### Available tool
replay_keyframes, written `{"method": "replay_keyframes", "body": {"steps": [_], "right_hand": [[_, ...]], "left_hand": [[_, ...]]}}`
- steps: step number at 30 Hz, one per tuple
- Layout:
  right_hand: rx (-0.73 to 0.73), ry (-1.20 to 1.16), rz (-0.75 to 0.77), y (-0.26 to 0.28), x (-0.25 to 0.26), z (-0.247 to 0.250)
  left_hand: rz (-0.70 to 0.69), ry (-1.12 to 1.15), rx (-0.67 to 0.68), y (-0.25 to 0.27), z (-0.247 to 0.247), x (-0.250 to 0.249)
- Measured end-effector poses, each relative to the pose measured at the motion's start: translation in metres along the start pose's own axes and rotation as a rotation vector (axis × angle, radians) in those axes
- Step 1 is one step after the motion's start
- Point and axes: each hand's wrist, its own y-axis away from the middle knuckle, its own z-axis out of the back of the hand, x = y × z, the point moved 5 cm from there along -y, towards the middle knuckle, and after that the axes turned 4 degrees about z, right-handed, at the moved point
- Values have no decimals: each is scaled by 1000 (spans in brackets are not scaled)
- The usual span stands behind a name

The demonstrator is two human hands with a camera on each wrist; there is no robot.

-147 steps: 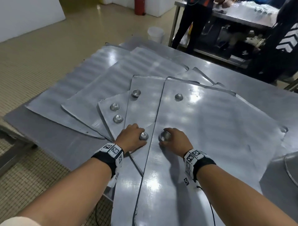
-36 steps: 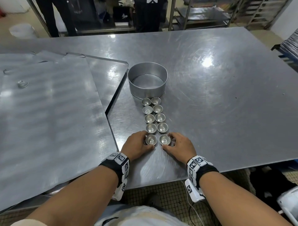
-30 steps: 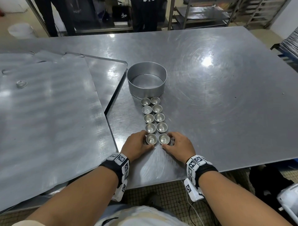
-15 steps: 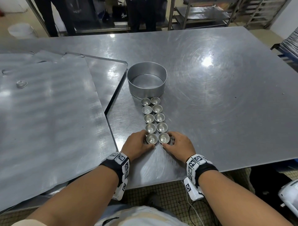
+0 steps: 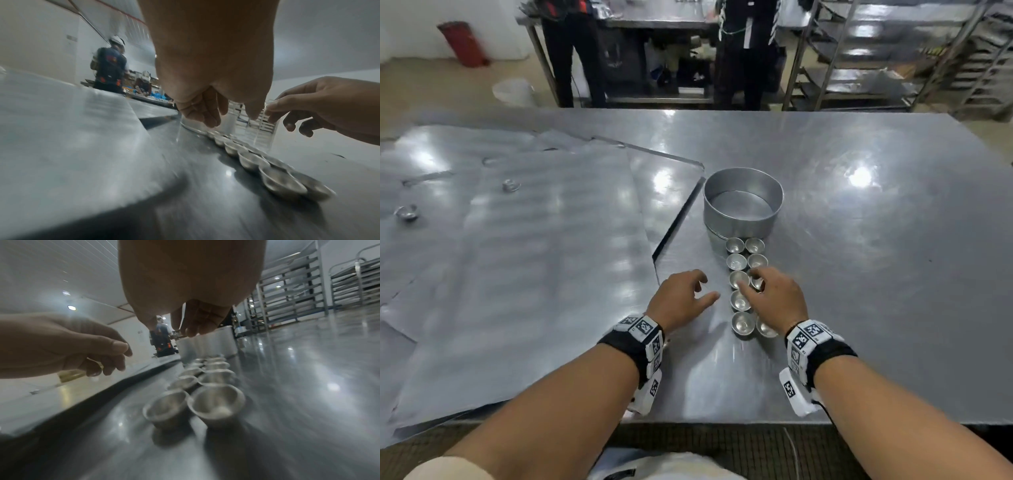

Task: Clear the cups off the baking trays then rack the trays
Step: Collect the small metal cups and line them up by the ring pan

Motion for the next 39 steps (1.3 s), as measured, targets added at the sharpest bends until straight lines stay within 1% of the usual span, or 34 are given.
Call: {"method": "replay_keyframes", "body": {"steps": [2,4,6,9,12,14,16,19,23,27,32,34,36,39], "right_hand": [[5,-7,53,-22,35,-9],[63,-16,129,-43,77,-24],[177,-27,230,-60,125,-49],[413,17,314,-77,200,-98],[606,37,402,-85,280,-159],[691,46,473,-84,336,-199],[734,55,534,-83,392,-237],[759,67,590,-82,467,-293],[762,47,616,-89,547,-358],[743,38,610,-103,595,-406],[677,34,550,-135,619,-446],[690,43,521,-145,623,-457],[726,37,505,-148,628,-468],[763,27,529,-140,638,-486]], "left_hand": [[49,-9,-39,1,33,19],[108,9,-98,5,68,46],[182,20,-169,14,105,81],[296,34,-247,38,161,144],[420,43,-248,70,214,221],[496,50,-233,94,248,276],[556,70,-260,118,283,331],[643,89,-331,152,333,410],[734,123,-397,180,382,499],[754,135,-405,185,411,558],[735,176,-396,161,432,600],[697,139,-367,146,434,612],[626,88,-343,130,435,619],[551,-48,-289,106,435,623]]}}
